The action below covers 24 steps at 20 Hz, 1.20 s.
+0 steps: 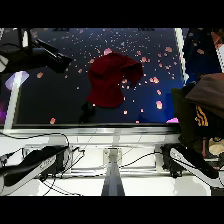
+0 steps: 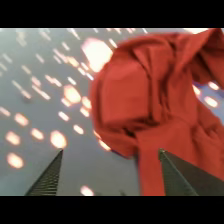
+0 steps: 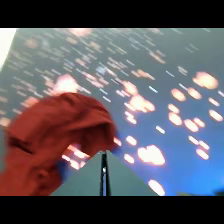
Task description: Fold the clothes and pants, and hang the long-sleeved shirts on hangers.
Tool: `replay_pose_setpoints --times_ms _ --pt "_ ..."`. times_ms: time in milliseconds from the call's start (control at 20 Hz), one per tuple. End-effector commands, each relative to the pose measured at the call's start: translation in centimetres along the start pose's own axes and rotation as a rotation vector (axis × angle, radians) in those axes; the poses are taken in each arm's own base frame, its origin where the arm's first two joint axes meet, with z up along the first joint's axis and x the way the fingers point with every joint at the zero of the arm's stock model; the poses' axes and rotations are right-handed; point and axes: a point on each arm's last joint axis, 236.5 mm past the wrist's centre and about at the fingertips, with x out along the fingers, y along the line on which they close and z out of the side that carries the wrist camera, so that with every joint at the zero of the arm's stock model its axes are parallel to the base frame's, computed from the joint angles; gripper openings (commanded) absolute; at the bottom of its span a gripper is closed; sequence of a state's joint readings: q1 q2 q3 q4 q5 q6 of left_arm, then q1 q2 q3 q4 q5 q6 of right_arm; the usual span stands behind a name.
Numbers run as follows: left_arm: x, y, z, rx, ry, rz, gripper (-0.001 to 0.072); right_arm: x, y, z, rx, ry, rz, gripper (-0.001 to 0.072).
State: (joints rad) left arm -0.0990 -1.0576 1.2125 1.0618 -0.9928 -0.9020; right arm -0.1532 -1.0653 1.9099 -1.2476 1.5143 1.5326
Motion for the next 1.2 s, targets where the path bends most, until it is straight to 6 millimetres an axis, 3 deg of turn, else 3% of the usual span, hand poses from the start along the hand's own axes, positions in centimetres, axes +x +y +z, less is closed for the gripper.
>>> replay_pose_setpoints --times_ms 0,200,350,500,700,900,950,1050,1150 --pt "3.8 0.3 -5.2 -0.173 0.203 -0.051 0.0537 2.2 -2.7 -3.0 0.003 0.116 -0.08 0.0014" --pt "8.2 -0.7 -13.2 -0.288 0.5 -0.159 0.0537 5.9 -3.9 -7.9 0.033 0.279 -0.071 0.0014" --pt "10.8 -1.0 -17.6 -0.391 0.61 -0.178 0.0537 7.7 -4.4 -10.9 0.058 0.368 -0.067 0.0014" --pt "12.5 -2.1 -21.2 -0.491 0.673 -0.218 0.0536 8.4 -4.6 -12.2 0.047 0.405 -0.061 0.0014" --pt "14.9 -4.2 -22.9 -0.662 0.679 -0.316 0.0537 8.8 -4.7 -11.5 0.044 0.368 -0.062 0.0014" --pt "17.1 -7.2 -22.4 -0.742 0.651 -0.442 0.0537 8.9 -4.7 -11.3 0.044 0.359 -0.063 0.0014" --pt "17.5 -7.8 -21.9 -0.744 0.632 -0.466 0.0502 8.9 -4.7 -11.3 0.044 0.359 -0.063 0.0014" --pt "18.0 -9.0 -20.8 -0.715 0.593 -0.501 0.0187 8.9 -4.8 -11.2 0.044 0.354 -0.064 0.0014" --pt "18.2 -10.2 -20.1 -0.68 0.568 -0.54 0.0016 9.1 -4.8 -10.7 0.043 0.33 -0.067 0.0014"
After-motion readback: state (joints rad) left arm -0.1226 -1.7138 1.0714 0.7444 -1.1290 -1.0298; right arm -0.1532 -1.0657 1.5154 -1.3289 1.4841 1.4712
